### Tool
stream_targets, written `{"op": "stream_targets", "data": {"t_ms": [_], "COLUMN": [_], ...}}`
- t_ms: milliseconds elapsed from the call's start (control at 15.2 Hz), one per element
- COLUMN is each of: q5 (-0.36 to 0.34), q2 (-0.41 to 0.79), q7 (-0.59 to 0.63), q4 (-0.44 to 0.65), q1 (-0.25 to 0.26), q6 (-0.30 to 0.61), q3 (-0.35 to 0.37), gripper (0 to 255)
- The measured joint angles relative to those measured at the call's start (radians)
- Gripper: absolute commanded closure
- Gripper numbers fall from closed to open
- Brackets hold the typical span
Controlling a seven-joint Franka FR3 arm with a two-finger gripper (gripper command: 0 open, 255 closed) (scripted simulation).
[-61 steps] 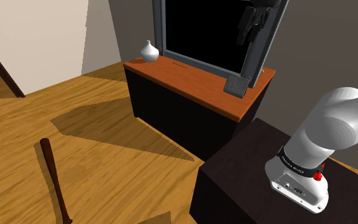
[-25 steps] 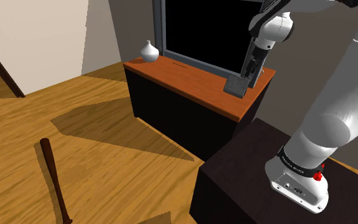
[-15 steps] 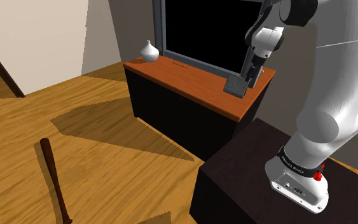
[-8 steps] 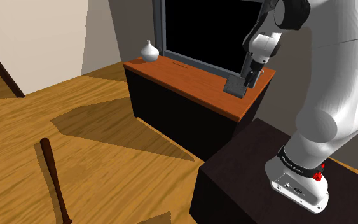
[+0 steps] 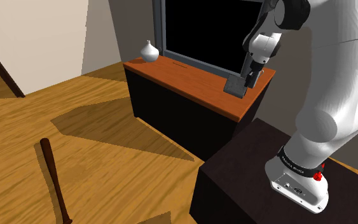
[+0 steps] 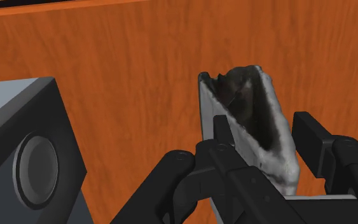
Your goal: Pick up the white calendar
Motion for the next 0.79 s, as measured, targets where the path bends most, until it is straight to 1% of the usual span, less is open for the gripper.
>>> {"op": "stream_targets", "data": {"t_ms": [264, 792], "q5": [-0.008, -0.070], "q2": [-0.009, -0.084], "q7": [0.007, 0.051], "q4": [0.002, 0.005], "q1": [0.004, 0.033], "q6": [-0.010, -0.074], "q3": [-0.005, -0.045], "gripper": [255, 255]}}
